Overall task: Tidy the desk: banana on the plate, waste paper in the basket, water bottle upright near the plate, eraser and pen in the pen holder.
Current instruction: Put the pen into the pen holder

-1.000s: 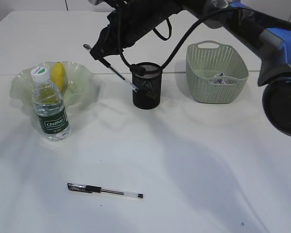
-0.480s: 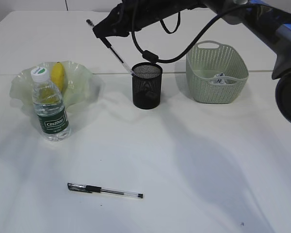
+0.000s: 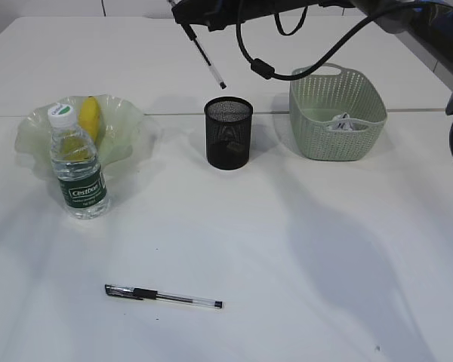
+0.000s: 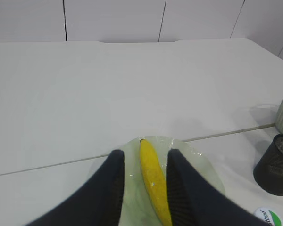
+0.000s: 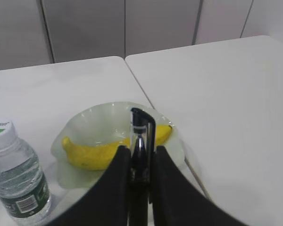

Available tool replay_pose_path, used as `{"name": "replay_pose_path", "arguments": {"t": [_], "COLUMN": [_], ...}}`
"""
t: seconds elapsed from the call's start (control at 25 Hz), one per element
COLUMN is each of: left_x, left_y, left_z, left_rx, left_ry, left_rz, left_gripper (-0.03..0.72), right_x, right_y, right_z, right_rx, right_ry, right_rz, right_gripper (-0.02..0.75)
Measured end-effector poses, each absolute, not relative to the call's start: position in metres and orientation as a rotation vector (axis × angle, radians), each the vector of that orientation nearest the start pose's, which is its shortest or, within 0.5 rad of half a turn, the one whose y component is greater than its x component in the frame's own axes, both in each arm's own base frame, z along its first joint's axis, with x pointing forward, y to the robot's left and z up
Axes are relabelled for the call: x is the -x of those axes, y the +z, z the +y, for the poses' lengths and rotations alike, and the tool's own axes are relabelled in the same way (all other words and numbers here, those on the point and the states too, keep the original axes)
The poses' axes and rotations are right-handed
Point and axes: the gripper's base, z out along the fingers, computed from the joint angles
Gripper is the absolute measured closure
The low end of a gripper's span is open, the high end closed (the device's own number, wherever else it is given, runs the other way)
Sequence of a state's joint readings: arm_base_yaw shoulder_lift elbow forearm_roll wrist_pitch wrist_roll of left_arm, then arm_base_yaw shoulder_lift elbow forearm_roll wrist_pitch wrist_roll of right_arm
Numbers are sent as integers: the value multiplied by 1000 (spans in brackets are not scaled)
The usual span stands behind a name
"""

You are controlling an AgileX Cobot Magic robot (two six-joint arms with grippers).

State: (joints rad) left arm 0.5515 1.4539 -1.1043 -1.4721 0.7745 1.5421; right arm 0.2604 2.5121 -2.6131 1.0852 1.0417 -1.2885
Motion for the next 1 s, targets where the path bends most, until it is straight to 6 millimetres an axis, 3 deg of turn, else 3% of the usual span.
{"name": "replay_pose_path", "arguments": {"t": [0.44, 0.72, 1.0], "left_x": [-301, -301, -300], "left_y": [341, 341, 341], "left_z": [111, 110, 108], "left_rx": [-98, -106, -116], "left_ry": [-279, -292, -303], "left_rz": [1833, 1831, 1831], "left_gripper": [474, 474, 474], "right_x": [-526, -538, -551], "right_y": [273, 273, 235], "right_z": [210, 199, 192], "right_rx": [1141, 1026, 950], "right_ry": [662, 628, 694], "right_rz": [1467, 1449, 1508], "right_gripper": [678, 678, 678]}}
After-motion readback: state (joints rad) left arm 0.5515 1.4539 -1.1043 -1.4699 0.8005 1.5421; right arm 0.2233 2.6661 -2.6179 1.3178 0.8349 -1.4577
